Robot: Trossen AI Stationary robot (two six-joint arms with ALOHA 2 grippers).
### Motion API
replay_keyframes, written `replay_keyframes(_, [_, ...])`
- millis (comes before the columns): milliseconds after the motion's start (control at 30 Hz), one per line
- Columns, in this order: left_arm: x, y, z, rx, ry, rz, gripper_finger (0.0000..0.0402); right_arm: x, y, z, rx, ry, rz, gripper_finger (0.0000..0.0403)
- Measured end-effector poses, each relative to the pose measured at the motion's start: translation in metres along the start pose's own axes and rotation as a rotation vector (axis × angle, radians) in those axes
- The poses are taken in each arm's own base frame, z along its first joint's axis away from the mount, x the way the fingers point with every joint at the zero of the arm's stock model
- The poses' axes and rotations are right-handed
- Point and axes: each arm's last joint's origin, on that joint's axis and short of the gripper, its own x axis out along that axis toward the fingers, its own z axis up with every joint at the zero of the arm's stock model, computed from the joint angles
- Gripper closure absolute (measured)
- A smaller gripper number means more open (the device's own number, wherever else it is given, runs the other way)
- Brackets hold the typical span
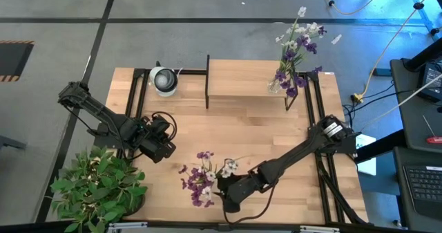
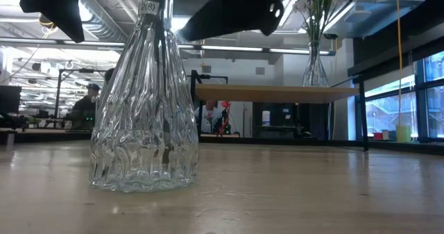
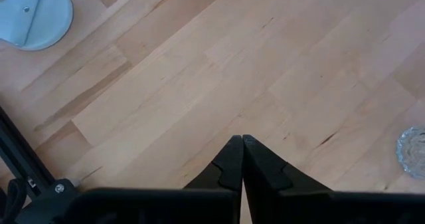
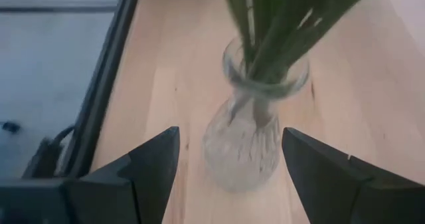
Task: Pick and place flowers into a vace then onto a shelf
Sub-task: Put the transparent vase on the shelf
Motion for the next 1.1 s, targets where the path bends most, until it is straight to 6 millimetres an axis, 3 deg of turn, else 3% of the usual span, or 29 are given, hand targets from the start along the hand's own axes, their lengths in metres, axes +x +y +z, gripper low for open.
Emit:
replay_keyframes(233, [0.000, 0.000, 0.000, 0.000, 0.001, -0.001, 0.0398, 0.006, -0.002, 0.002, 0.019, -0.080, -0.088, 0.0136])
replay_keyframes(833, [0.000, 0.000, 0.000, 0.000, 0.002, -0.001, 0.0398, 0.010, -0.006, 0.014, 0.069, -0.142, -0.001, 0.0138])
replay_keyframes(1100, [0.000, 0.000, 0.000, -0.001, 0.003, -0.002, 0.0398, 0.021, -0.005, 0.006, 0.068, -0.131, 0.004, 0.0199])
